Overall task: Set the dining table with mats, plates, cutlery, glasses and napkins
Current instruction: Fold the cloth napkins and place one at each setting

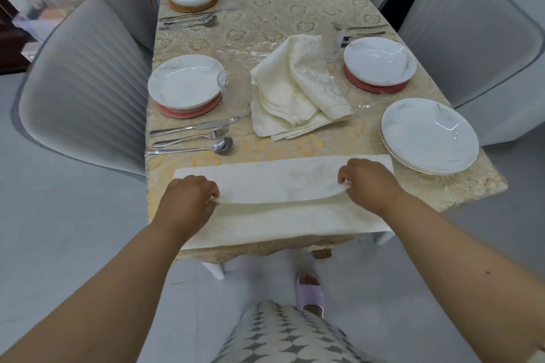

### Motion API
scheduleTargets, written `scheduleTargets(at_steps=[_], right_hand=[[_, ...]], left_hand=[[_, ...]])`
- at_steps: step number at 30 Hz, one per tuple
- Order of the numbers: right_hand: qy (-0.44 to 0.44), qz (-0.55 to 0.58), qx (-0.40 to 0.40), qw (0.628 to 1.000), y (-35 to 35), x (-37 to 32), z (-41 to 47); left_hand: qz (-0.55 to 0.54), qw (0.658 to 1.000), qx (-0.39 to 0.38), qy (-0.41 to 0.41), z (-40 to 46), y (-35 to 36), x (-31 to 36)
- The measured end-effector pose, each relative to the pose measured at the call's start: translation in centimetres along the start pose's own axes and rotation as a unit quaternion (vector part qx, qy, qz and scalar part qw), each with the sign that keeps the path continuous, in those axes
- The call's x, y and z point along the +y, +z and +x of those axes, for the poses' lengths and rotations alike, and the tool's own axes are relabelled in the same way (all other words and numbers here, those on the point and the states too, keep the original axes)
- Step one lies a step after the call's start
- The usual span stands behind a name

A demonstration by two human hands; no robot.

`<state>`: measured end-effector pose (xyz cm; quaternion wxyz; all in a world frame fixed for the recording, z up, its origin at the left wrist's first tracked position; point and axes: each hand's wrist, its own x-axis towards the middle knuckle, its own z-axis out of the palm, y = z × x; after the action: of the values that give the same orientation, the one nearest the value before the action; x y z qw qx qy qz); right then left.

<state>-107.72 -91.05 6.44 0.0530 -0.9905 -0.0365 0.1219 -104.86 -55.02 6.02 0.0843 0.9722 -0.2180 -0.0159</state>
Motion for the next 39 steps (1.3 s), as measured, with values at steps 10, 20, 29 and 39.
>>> scheduleTargets(at_steps=[10,20,29,39], right_hand=[[0.287,0.07,0.103,0.95,2.3,-0.3,-4.2],[0.263,0.103,0.07,0.957,3.6,-1.4,-3.2],[0.324,0.066,0.063,0.942,4.5,-1.7,-4.2],[0.424,0.043,0.054,0.903,4.0,0.1,-7.6]], left_hand=[[-0.035,0.896,-0.095,-0.433,-3.4,1.1,0.4],[-0.185,0.885,-0.03,-0.426,-3.3,1.3,-0.2],[-0.275,0.868,0.034,-0.413,-4.7,0.9,0.7],[-0.386,0.816,0.057,-0.426,-6.8,1.4,-0.6]])
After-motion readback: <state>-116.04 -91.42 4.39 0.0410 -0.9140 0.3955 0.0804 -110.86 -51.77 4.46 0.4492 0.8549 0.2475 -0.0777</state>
